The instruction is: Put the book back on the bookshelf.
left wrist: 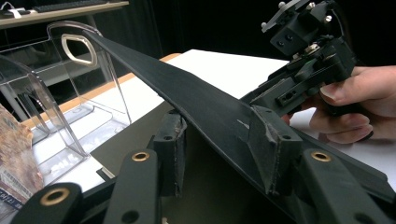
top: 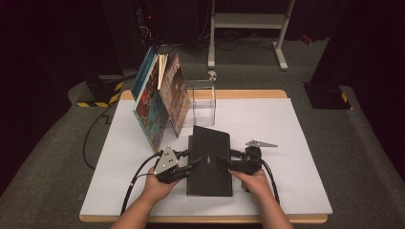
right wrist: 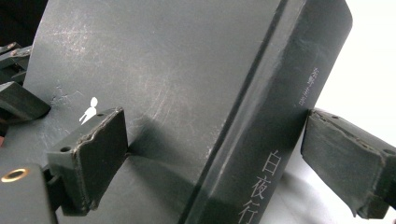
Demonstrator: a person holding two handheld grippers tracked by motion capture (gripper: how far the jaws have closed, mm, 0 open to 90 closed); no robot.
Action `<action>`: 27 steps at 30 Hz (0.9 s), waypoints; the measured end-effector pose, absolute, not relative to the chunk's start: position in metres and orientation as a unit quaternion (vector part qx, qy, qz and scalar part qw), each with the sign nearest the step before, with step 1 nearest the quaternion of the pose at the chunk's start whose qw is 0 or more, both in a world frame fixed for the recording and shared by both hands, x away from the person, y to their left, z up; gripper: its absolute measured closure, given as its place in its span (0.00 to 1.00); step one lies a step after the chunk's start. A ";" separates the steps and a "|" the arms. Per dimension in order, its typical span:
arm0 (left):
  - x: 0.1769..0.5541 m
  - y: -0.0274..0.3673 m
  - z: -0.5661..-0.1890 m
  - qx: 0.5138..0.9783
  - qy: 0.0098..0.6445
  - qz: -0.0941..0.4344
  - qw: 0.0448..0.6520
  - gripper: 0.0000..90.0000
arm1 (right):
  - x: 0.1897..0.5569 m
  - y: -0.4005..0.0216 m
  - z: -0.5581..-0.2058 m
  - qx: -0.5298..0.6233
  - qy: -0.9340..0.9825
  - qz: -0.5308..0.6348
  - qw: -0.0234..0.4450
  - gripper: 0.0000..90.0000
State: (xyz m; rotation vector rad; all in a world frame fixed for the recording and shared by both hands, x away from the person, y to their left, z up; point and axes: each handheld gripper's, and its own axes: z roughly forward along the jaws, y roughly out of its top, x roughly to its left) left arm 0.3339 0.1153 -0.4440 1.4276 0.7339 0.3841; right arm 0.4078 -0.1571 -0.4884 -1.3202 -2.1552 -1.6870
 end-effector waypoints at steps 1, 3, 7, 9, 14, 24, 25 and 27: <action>0.334 0.115 -0.444 0.636 0.327 0.171 0.678 0.64 | 0.409 -0.158 -0.489 -0.434 -0.708 -0.555 0.053 0.08; 0.333 0.115 -0.444 0.635 0.325 0.173 0.679 0.64 | 0.410 -0.158 -0.490 -0.435 -0.706 -0.556 0.060 0.08; 0.332 0.116 -0.444 0.637 0.320 0.178 0.678 0.64 | 0.411 -0.159 -0.490 -0.434 -0.702 -0.560 0.067 0.08; 0.332 0.116 -0.444 0.638 0.319 0.179 0.678 0.64 | 0.411 -0.159 -0.491 -0.434 -0.701 -0.562 0.069 0.08; 0.331 0.116 -0.444 0.636 0.316 0.181 0.680 0.64 | 0.412 -0.160 -0.492 -0.432 -0.699 -0.566 0.072 0.07; 0.327 0.117 -0.447 0.631 0.301 0.189 0.690 0.64 | 0.412 -0.160 -0.491 -0.424 -0.699 -0.571 0.069 0.07; 0.326 0.117 -0.447 0.630 0.297 0.191 0.691 0.64 | 0.412 -0.160 -0.490 -0.424 -0.700 -0.571 0.069 0.07; 0.325 0.117 -0.447 0.630 0.296 0.191 0.693 0.64 | 0.411 -0.160 -0.490 -0.421 -0.699 -0.573 0.070 0.07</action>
